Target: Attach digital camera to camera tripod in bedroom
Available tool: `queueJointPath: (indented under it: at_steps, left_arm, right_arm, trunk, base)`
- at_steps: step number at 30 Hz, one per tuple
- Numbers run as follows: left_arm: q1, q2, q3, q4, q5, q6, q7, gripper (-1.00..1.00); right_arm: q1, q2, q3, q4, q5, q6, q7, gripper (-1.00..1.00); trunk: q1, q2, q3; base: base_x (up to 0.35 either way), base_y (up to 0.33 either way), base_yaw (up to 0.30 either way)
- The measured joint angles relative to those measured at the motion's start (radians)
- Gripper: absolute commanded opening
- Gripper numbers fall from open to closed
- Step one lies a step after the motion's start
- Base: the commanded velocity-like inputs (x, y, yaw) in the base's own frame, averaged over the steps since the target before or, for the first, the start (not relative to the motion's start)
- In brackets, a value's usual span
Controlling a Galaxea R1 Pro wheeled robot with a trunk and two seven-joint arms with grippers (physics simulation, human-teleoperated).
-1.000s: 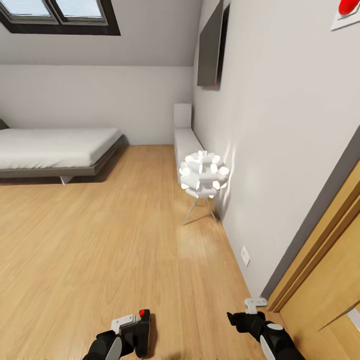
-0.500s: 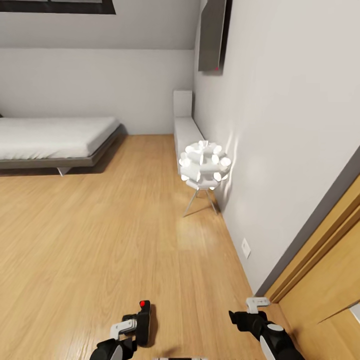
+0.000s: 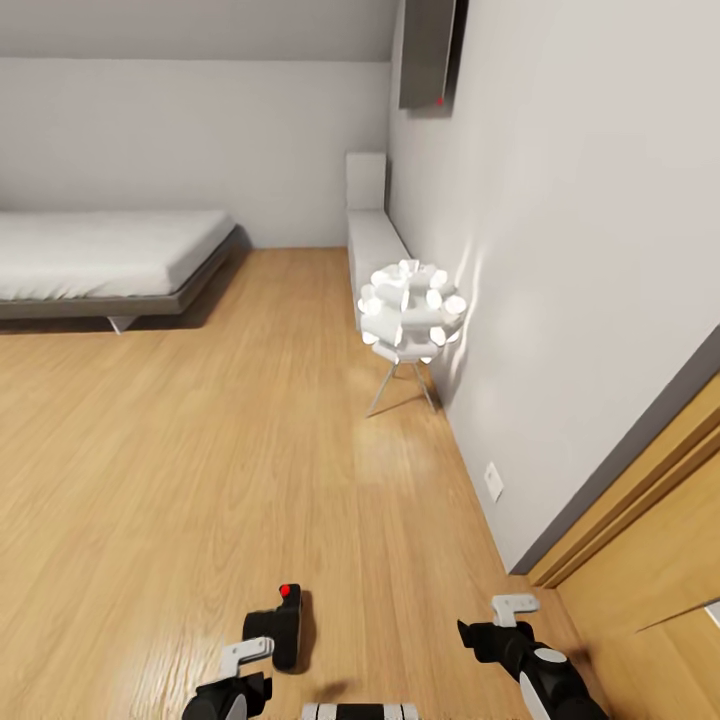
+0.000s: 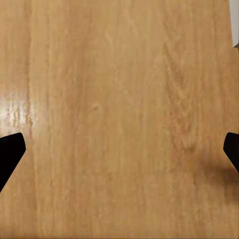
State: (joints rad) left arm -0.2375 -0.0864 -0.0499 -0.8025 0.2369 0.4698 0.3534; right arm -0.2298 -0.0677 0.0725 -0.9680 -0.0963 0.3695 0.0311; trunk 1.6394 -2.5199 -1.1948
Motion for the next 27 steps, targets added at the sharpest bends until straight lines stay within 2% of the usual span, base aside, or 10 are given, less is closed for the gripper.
queueJointPath:
  at_steps: [11,27]
  left_arm:
    - [0.000,-0.001,-0.004,-0.008,-0.004,-0.049,-0.004,1.00]
    - [0.000,0.000,-0.006,-0.062,-0.005,-0.051,-0.005,1.00]
  right_arm:
    - [0.000,0.001,0.000,0.000,0.001,-0.045,0.000,1.00]
    - [0.000,0.000,0.002,0.000,0.001,-0.051,0.000,1.00]
  trunk:
    - [0.005,-0.003,-0.043]
    - [0.012,-0.006,-0.104]
  base:
    - [0.000,0.000,0.000]
    - [0.000,0.000,0.000]
